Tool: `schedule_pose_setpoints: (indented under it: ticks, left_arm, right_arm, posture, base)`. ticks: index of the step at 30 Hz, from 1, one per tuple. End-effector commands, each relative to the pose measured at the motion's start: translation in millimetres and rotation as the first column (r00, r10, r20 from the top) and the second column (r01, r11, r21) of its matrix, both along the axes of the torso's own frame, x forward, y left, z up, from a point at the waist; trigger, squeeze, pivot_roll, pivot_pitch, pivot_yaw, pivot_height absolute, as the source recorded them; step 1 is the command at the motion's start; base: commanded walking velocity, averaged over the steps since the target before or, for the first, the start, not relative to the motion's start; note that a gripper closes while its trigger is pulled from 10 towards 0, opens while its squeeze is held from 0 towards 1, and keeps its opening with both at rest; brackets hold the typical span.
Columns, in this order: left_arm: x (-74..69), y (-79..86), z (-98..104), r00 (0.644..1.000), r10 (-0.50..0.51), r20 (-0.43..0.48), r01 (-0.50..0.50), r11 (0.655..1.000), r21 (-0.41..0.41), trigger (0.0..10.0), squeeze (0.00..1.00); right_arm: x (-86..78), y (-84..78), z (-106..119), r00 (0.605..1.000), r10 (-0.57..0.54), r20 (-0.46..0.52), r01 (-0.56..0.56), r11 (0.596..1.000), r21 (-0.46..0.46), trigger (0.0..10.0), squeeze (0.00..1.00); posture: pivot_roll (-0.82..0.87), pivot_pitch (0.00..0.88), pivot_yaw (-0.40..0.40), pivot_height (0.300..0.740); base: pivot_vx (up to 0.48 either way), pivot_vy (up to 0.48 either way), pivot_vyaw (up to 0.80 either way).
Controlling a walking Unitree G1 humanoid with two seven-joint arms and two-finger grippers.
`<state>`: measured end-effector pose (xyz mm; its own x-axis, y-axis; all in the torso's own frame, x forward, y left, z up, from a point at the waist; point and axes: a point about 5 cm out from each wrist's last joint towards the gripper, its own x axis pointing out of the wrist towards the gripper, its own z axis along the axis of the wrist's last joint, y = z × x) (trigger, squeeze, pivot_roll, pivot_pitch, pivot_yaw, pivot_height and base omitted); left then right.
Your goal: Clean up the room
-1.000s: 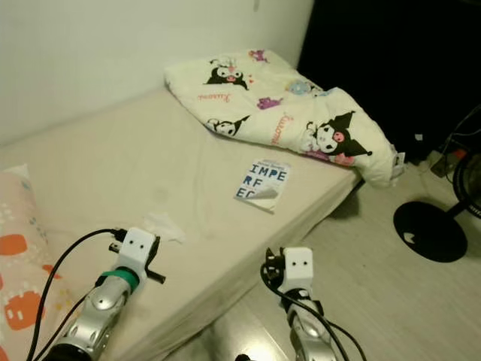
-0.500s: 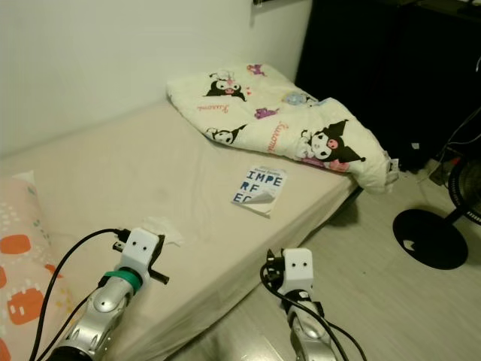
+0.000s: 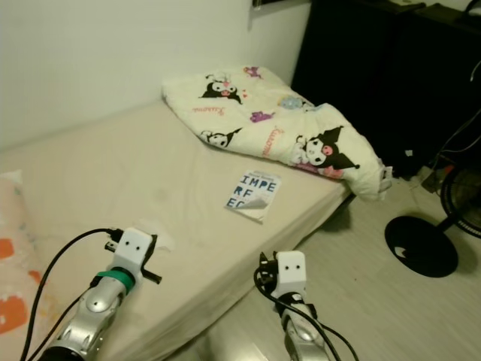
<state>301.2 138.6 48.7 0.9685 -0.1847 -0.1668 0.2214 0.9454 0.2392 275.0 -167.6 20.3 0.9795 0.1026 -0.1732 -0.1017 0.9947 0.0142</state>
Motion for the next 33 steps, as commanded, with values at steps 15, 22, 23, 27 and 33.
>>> schedule_pose_setpoints:
  ticks: [15,22,23,27,33]
  left_arm:
    - [-4.3,1.3,-5.0,1.0,0.016,-0.024,-0.017,0.999,-0.031,10.0,0.0]
    - [-3.9,1.9,-5.1,1.0,0.016,-0.026,-0.016,1.0,-0.022,10.0,0.0]
    - [-3.9,1.9,-5.1,1.0,0.016,-0.026,-0.016,1.0,-0.022,10.0,0.0]
    - [-3.7,2.3,-5.4,0.999,0.019,-0.029,-0.019,1.0,-0.023,10.0,0.0]
    - [-4.2,1.6,-6.7,0.999,0.011,-0.038,-0.012,1.0,-0.015,10.0,0.0]
  right_arm:
    - [-2.3,-2.7,-2.0,1.0,0.001,-0.011,-0.001,1.0,-0.01,10.0,0.0]
    - [-2.3,-2.5,-2.5,1.0,-0.002,-0.013,0.002,1.0,-0.008,10.0,0.0]
    - [-2.3,-2.5,-2.5,1.0,-0.002,-0.013,0.002,1.0,-0.008,10.0,0.0]
    - [-2.4,-2.3,-2.6,1.0,-0.003,-0.014,0.002,1.0,-0.007,10.0,0.0]
    - [-2.9,-2.4,-3.3,1.0,-0.005,-0.017,0.005,1.0,-0.007,10.0,0.0]
  posture:
    - [-0.06,0.073,0.028,0.726]
    - [-0.06,0.073,0.028,0.726]
    - [-0.06,0.073,0.028,0.726]
    - [-0.06,0.073,0.028,0.726]
    - [-0.05,0.079,0.034,0.726]
  base:
    - [0.194,0.0,0.0]
    - [0.0,0.0,0.0]
    - [0.0,0.0,0.0]
    - [0.0,0.0,0.0]
    - [0.0,-0.041,0.0]
